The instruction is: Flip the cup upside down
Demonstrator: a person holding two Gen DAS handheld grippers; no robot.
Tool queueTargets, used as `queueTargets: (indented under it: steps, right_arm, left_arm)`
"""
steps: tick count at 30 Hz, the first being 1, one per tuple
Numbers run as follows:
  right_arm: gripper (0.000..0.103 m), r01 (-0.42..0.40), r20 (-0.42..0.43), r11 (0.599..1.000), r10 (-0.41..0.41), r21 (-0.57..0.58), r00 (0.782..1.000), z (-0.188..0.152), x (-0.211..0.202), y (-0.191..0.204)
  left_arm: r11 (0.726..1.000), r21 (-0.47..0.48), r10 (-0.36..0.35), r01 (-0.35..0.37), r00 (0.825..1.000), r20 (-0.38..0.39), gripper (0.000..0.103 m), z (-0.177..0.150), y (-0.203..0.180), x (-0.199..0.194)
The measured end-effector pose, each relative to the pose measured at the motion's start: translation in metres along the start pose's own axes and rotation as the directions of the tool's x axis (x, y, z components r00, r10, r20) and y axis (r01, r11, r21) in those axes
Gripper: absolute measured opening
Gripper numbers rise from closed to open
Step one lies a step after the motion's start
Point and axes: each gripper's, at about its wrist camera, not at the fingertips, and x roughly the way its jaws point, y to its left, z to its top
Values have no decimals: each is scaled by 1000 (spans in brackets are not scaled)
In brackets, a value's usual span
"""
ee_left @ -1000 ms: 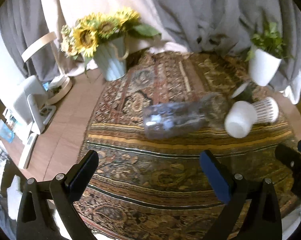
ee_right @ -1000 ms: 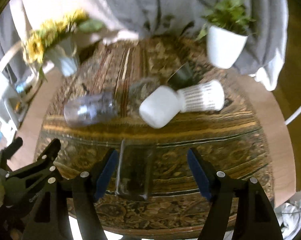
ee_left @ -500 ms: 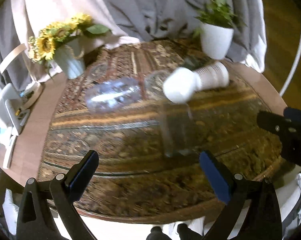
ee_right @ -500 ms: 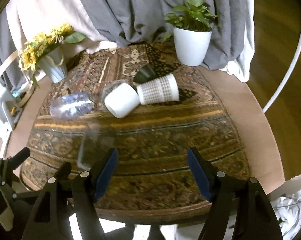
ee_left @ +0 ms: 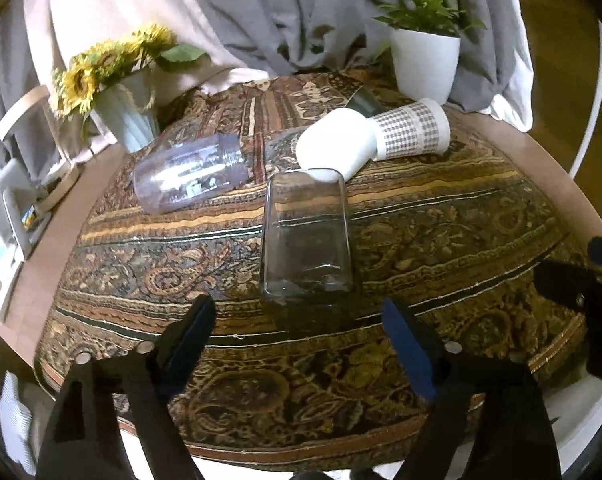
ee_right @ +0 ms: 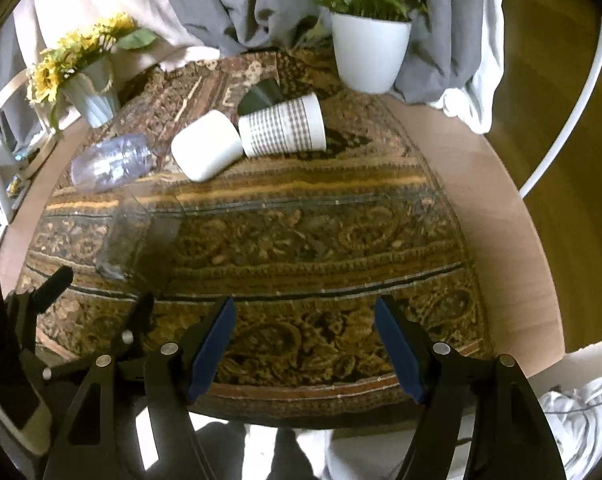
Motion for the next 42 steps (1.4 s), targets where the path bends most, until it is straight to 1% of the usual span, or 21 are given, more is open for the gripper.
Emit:
queueTargets:
  steps: [3, 5, 9, 11, 14, 21, 24, 33, 36, 42]
  right_arm:
    - [72, -1, -6, 1000, 1, 0, 1000, -2, 3, -2]
    - [72, 1, -7, 1000, -1, -7, 1000, -3, 4, -2]
    - [72, 3, -10, 1000, -3, -19, 1000, -3, 6, -2]
    - [72, 2, -10, 1000, -2, -24, 1000, -2, 6, -2]
    - [72, 3, -10, 1000, -3, -25, 1000, -3, 5, -2]
    - [72, 3, -1, 1000, -3, -6, 1000, -2, 2, -3]
    - [72, -3, 8, 1000, 3, -1, 1000, 0, 0, -3]
    - [72, -38, 60, 999, 36, 33, 998, 13, -10, -4]
    - [72, -52, 76, 997, 49, 49, 996, 19, -12, -3]
    - [72, -69, 127, 996, 61, 54, 990, 37, -14, 3]
  left_arm:
    - [1000, -10, 4, -4, 1000, 0, 81, -3, -1, 5]
    - [1000, -19, 4, -4, 1000, 8, 75, -5, -2, 6]
    - [1000, -15, 13, -13, 1000, 26, 72, -6, -7, 10]
    - [1000, -9, 13, -13, 1000, 28, 64, -6, -9, 13]
    - [1000, -12, 18, -18, 999, 28, 58, -5, -10, 14]
    - [999, -33, -8, 9, 1000, 12, 57, -2, -5, 11]
    - [999, -36, -19, 19, 1000, 18, 57, 2, -3, 5]
    - [998, -64, -23, 26, 999, 44, 57, 30, 7, -6]
    - [997, -79, -18, 22, 998, 55, 57, 39, 12, -6]
    - [992, -116, -39, 44, 998, 46, 57, 57, 24, 3]
